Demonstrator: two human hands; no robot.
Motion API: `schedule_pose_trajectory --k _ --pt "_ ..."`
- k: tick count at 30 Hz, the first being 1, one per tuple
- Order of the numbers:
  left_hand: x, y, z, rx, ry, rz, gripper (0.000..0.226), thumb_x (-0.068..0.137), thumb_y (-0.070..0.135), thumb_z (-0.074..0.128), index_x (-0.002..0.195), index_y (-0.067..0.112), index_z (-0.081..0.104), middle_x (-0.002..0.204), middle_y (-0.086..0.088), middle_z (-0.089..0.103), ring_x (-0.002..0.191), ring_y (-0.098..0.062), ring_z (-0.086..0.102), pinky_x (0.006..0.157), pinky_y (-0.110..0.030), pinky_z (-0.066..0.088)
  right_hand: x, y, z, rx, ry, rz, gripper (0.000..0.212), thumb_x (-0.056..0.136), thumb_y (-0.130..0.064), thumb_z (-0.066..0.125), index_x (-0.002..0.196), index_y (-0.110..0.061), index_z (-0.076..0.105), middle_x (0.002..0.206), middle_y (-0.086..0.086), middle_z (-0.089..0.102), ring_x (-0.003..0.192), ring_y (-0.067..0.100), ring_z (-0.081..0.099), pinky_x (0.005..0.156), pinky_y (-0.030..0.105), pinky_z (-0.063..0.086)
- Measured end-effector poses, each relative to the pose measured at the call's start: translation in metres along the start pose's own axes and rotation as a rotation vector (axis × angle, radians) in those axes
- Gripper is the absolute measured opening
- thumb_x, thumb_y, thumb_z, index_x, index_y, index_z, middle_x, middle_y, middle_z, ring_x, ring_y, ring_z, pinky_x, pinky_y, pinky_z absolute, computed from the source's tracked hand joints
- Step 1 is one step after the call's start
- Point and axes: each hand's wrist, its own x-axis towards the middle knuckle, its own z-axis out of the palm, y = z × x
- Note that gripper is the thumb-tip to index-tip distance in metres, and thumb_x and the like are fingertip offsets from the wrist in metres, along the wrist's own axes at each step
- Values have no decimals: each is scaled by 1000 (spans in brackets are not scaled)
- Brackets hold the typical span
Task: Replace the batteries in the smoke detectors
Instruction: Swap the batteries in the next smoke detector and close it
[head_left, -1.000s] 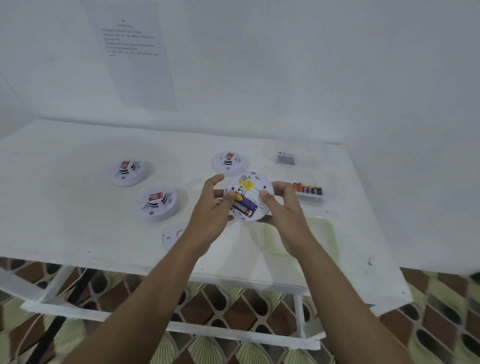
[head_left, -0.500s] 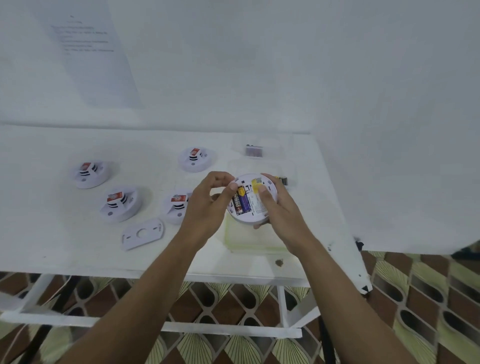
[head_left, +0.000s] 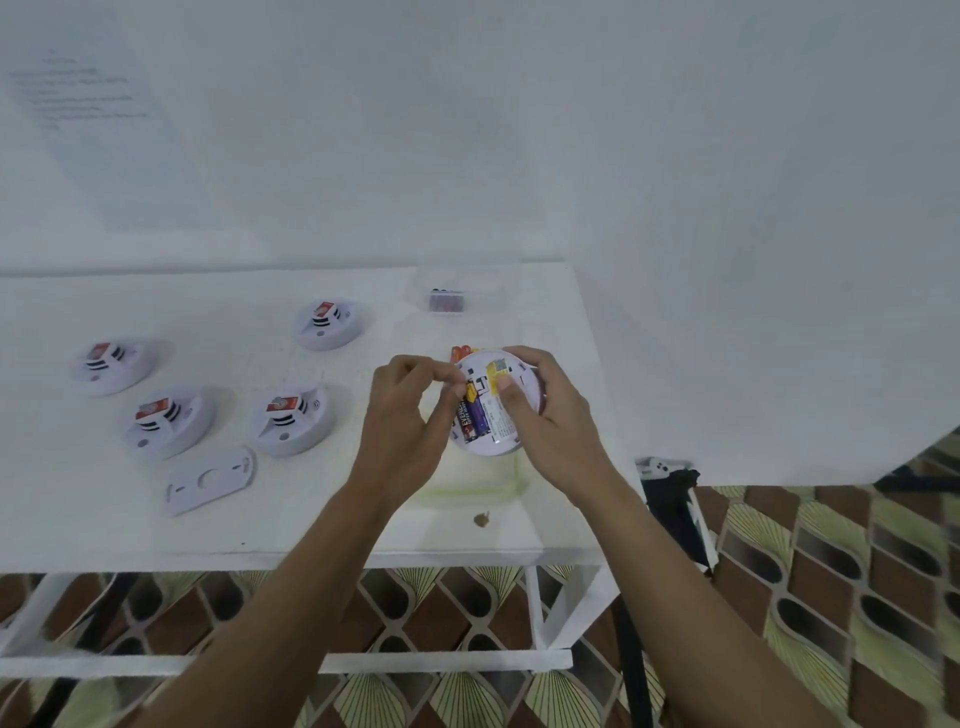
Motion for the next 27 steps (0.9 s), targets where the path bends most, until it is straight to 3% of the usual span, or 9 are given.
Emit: schedule_pose_trajectory --k 2,7,14,18,27 --pt "1 3 5 26 -1 3 9 94 23 62 100 26 68 104 10 53 103 -10 44 86 -25 38 0 2 -5 -19 15 -11 26 102 -33 54 128 -30 54 110 -19 66 97 -6 63 77 15 54" --pt "6 17 10 -59 -62 -56 10 96 16 58 91 24 61 88 6 56 80 3 50 69 -6 36 5 5 -8 -65 46 -30 28 103 -32 54 130 -28 53 110 -18 65 99 -2 63 82 20 55" --pt "17 15 15 -137 -120 -165 10 98 24 54 89 19 59 82 -2 59 70 -5 50 65 -10 40 20 6 -5 -128 63 -59 29 103 -28 52 131 -23 55 116 -12 64 102 2 62 83 14 51" --pt "27 21 18 -247 -79 -226 16 97 26 57 84 18 52 69 8 52 58 1 47 57 -10 39 33 8 -7 -108 64 -42 28 104 -31 50 131 -24 53 117 -11 63 105 3 62 83 16 52" --pt "61 9 31 -279 7 -271 16 88 16 65 98 21 54 81 7 63 68 -1 56 62 -10 43 70 18 -5 -94 98 -17 26 103 -30 52 128 -24 55 112 -15 64 102 -2 61 81 14 51"
